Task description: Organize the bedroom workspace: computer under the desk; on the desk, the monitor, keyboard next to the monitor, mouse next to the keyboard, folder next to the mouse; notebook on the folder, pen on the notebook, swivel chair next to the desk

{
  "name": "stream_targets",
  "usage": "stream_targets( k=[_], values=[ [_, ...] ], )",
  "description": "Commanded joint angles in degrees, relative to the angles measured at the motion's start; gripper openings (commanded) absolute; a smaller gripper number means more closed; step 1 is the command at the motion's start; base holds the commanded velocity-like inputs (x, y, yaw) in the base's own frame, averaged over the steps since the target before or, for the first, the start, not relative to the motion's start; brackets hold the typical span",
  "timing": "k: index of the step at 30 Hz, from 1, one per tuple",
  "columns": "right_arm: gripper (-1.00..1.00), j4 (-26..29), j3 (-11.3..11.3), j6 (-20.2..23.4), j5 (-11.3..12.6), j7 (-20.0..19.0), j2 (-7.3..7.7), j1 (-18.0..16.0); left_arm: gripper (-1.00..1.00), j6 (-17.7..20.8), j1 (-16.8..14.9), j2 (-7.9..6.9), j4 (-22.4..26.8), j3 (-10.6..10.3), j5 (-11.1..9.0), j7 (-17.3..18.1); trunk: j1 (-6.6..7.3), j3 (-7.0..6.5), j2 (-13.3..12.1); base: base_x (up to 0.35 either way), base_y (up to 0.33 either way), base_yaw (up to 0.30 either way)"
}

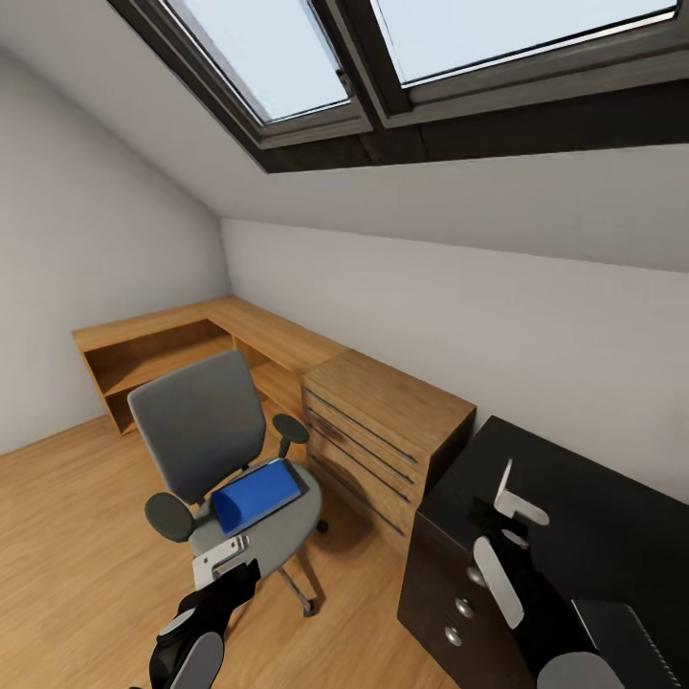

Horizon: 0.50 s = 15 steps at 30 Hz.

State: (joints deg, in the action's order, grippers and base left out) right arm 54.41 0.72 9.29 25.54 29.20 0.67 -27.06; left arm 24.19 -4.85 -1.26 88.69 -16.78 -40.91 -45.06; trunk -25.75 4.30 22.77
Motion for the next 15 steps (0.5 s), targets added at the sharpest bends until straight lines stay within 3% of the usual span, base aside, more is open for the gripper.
stream_targets(
  k=[1, 2, 4, 5, 9, 10, 11, 15],
  values=[
    [-1.00, -2.17, -0.90, 0.36, 0.20, -0.82, 0.03, -1.01, 1.00, 0.15, -0.07, -0.05, 0.08, -0.12, -0.31, -0.46, -0.04, 0.13, 0.14, 0.000, 0.000, 0.000],
    [-1.00, -7.76, -4.20, 0.78, 0.21, -2.70, 0.03, -3.87, 1.00, 0.15, -0.07, -0.05, 0.08, -0.11, -0.31, -0.50, -0.04, 0.13, 0.14, 0.000, 0.000, 0.000],
    [-1.00, -9.98, -5.98, 1.66, 0.24, -3.32, 0.03, -5.07, 1.00, 0.15, -0.07, -0.05, 0.08, -0.11, -0.31, -0.53, -0.04, 0.13, 0.14, 0.000, 0.000, 0.000],
    [-1.00, -11.88, -7.95, 3.72, 0.27, -3.82, 0.03, -6.06, 1.00, 0.15, -0.07, -0.05, 0.08, -0.13, -0.31, -0.54, -0.04, 0.13, 0.14, 0.000, 0.000, 0.000],
    [-1.00, -12.63, -9.42, 5.91, 1.34, -3.96, -0.01, -6.87, 1.00, 0.15, -0.07, -0.05, 0.08, -0.12, -0.31, -0.55, -0.04, 0.13, 0.14, 0.000, 0.000, 0.000],
    [-1.00, -12.72, -9.83, 6.20, 2.73, -3.96, 0.00, -6.96, 1.00, 0.15, -0.07, -0.05, 0.08, -0.14, -0.31, -0.55, -0.04, 0.13, 0.14, 0.000, 0.000, 0.000],
    [-1.00, -12.80, -10.27, 6.49, 5.76, -3.95, 0.03, -7.05, 1.00, 0.11, -0.07, -0.05, 0.08, -0.13, -0.31, -0.55, -0.04, 0.13, 0.14, 0.000, 0.000, 0.000],
    [-1.00, -12.87, -10.61, 6.85, 11.27, -3.84, 0.86, -7.11, 1.00, 0.08, -0.07, -0.05, 0.10, -0.16, -0.31, -0.60, -0.04, 0.13, 0.14, 0.039, 0.000, 0.000]
  ],
)
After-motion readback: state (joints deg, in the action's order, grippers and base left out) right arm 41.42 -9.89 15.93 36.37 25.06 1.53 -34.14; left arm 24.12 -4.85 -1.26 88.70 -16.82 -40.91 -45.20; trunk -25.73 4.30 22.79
